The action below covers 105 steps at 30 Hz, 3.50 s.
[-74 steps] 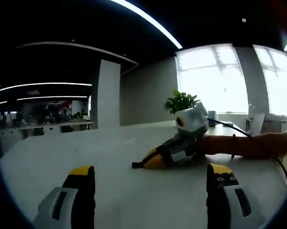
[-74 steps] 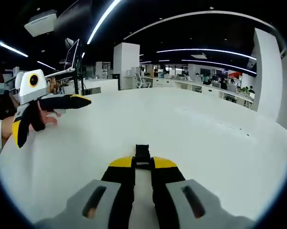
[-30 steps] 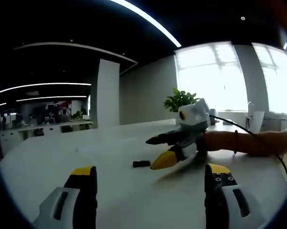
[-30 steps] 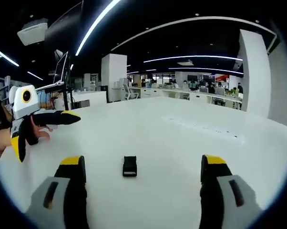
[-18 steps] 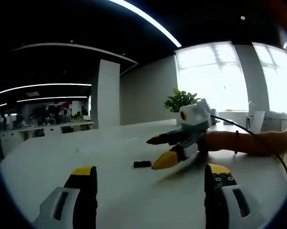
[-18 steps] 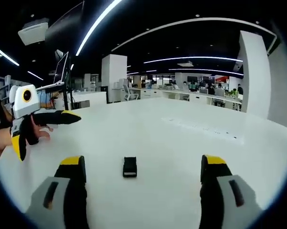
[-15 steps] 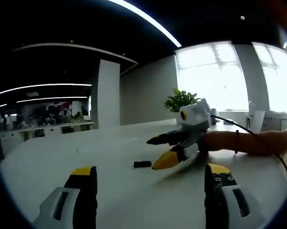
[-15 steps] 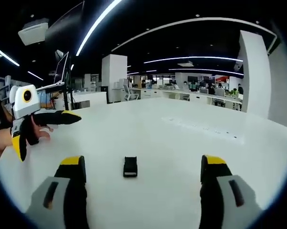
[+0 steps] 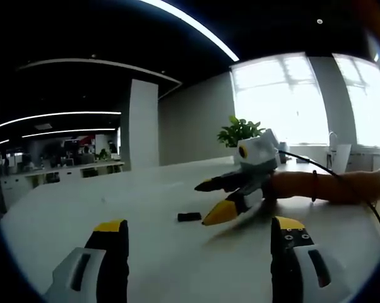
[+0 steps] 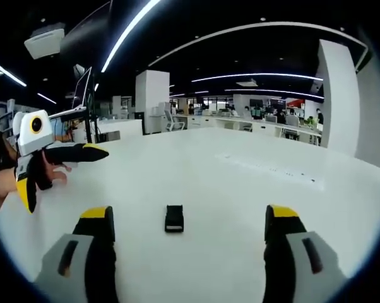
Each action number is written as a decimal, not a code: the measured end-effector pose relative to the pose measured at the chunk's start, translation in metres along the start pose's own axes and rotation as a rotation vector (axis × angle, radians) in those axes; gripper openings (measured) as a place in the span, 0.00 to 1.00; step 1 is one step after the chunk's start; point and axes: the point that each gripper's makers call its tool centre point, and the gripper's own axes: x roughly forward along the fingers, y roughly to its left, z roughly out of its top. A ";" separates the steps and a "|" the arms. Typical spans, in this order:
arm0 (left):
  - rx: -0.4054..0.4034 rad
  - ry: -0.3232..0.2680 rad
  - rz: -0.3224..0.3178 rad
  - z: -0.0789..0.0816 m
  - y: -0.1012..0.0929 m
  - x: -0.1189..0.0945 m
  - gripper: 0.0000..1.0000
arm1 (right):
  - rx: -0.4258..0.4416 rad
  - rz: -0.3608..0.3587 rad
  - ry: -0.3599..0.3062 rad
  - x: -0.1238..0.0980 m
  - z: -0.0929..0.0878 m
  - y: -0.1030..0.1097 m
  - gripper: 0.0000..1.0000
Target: Snap the two parts of the plastic buckle together until the buckle closes and remains connected.
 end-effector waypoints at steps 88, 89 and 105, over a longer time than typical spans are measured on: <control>-0.001 0.009 0.034 0.000 0.010 -0.004 0.94 | 0.004 -0.078 -0.089 -0.064 0.022 -0.005 0.96; 0.000 0.011 0.035 0.000 0.010 -0.004 0.94 | 0.009 -0.074 -0.089 -0.065 0.022 -0.004 0.96; -0.003 0.014 0.046 -0.001 0.012 -0.004 0.95 | -0.018 -0.061 -0.058 -0.078 0.015 0.009 1.00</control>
